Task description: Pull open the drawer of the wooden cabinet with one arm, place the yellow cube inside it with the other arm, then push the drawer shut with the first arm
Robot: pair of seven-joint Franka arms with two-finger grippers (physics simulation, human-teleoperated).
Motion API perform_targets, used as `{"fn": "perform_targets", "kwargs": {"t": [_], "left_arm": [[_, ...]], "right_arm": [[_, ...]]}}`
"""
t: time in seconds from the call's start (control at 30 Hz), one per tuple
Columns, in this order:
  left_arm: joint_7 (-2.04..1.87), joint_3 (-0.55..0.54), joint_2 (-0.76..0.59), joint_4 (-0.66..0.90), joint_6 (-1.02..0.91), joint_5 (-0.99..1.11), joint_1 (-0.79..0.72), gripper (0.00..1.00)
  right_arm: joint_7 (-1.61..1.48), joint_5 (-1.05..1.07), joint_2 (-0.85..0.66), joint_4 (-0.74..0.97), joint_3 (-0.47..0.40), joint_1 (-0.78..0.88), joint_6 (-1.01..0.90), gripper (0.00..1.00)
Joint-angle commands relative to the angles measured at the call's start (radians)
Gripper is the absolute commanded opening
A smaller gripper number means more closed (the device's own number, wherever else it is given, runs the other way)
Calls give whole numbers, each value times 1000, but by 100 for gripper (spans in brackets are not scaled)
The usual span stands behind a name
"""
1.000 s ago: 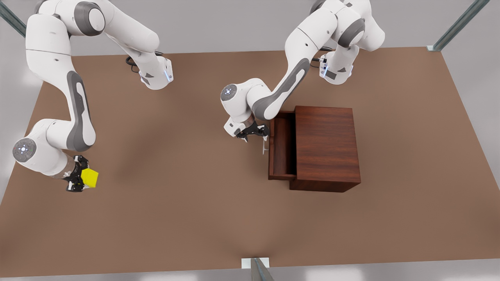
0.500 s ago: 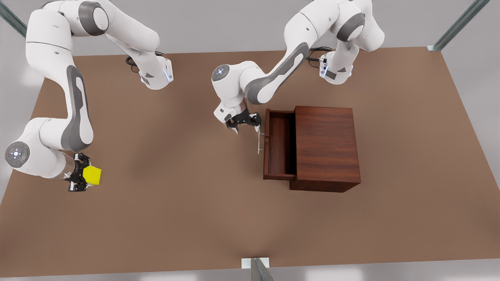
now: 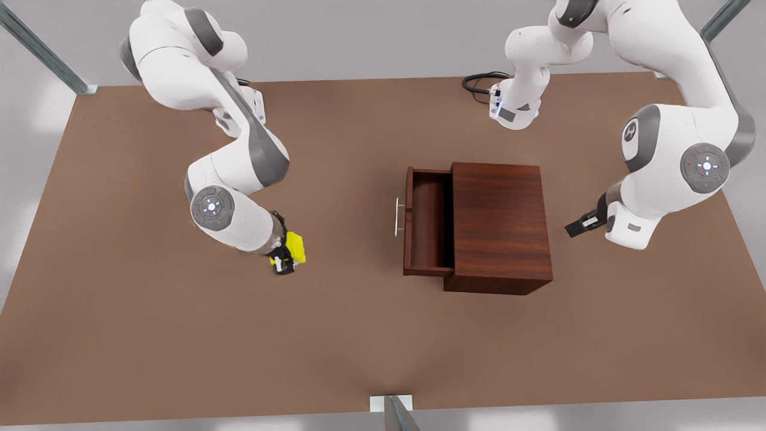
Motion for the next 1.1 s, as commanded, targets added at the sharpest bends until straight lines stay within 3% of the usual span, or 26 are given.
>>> {"fn": "perform_targets", "kwargs": {"t": [0.0, 0.2, 0.37, 0.63, 0.93, 0.97, 1.07], "left_arm": [[486, 0, -4, -3, -10, -31, 0, 100], [489, -3, -5, -9, -12, -34, 2, 100], [481, -6, -5, -10, -12, -34, -1, 100], [477, -6, -5, -16, -12, -33, 0, 100], [470, -5, -5, -18, -13, -31, 0, 100], [472, -3, -7, -18, -15, -30, 0, 100], [470, -3, -10, -29, -15, -31, 0, 100]], "right_arm": [[788, 29, 29, 49, -2, 57, -58, 62], [1169, 54, 165, 184, -8, 249, 113, 62], [1291, 66, 213, 242, -10, 326, 212, 62], [1261, 54, 302, 319, -106, 504, 243, 61], [1247, 54, 360, 333, -151, 568, 285, 60], [1245, 54, 362, 333, -152, 568, 285, 100], [1242, 41, 360, 333, -152, 568, 285, 100]]}}
